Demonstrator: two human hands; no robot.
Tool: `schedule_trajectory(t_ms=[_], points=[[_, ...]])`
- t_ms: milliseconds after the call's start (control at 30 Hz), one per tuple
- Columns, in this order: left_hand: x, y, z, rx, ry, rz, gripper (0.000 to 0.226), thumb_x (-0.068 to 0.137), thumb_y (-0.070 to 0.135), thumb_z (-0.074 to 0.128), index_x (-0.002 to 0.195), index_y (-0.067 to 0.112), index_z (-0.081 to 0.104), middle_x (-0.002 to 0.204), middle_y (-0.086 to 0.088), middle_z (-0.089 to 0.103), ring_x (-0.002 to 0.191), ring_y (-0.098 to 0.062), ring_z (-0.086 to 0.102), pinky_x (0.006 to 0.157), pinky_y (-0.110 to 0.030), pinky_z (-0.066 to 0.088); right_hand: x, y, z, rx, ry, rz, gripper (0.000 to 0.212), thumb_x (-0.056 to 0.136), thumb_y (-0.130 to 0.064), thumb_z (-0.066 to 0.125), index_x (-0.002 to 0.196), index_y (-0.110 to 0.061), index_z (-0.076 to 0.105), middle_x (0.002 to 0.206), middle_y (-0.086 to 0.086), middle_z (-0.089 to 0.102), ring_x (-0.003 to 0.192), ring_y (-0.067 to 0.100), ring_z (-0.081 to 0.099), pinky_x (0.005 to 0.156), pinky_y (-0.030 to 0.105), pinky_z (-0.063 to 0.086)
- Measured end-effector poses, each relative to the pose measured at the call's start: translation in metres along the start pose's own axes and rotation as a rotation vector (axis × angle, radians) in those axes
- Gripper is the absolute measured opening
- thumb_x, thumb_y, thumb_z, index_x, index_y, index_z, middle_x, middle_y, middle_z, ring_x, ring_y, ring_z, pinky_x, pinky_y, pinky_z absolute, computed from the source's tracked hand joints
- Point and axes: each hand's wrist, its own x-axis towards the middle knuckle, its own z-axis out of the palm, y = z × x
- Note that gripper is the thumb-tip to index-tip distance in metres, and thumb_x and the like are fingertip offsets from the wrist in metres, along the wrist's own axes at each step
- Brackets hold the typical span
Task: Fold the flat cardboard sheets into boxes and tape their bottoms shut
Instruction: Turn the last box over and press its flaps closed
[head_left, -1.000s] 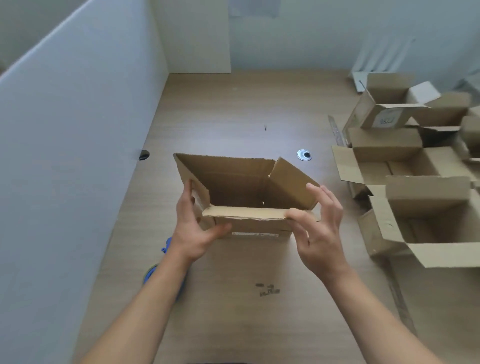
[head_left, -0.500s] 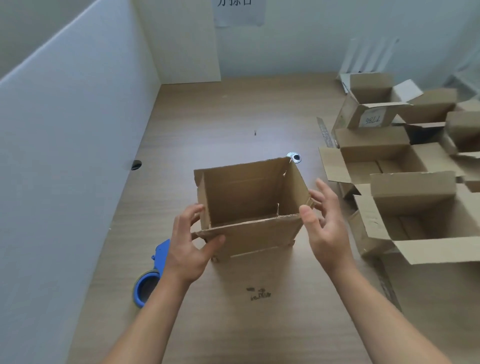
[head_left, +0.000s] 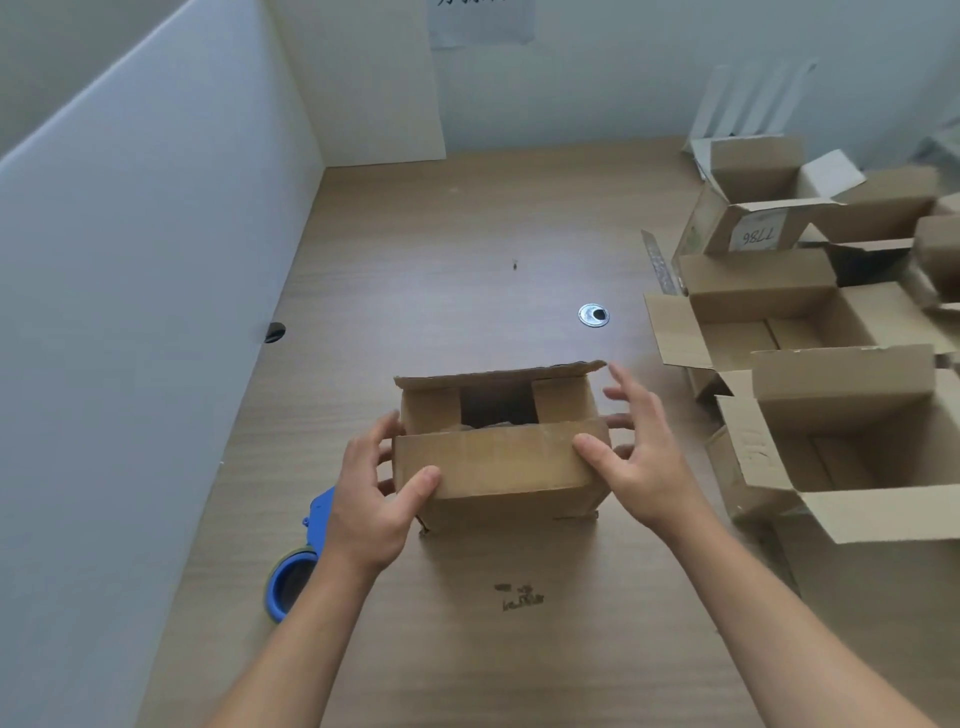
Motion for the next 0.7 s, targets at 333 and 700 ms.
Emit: schedule_trajectory(t_ms=[333,700], points=[[0.025,0.009,0.008,0.134,-0.037,-0.025,0.104,0.071,0.044,0.074,0.144,0.067,0.003,0.124,0.010,0.036,0.112,-0.007,0.049,0.086,-0.028,0.047,0.021,0.001,0.005,-0.094,0.043,-0.032,0.038,0.090,-0.025,0.070,0.124,-0.029,0.054,0.128,-0.010,0.048,0.117,0.009,0.050,0.100,0.030,0.042],[0.018,-0.022,0.024,0.157,-0.124,-0.197,0.055,0.096,0.028,0.063,0.147,0.033,0.044,0.138,0.010,0.047,0.130,-0.005,0.043,0.111,-0.027,0.032,0.012,0.014,0.004,-0.230,-0.333,-0.043,0.091,0.066,-0.059,0.081,0.135,-0.066,0.023,0.162,-0.017,0.004,0.147,0.005,0.014,0.116,0.033,0.025]])
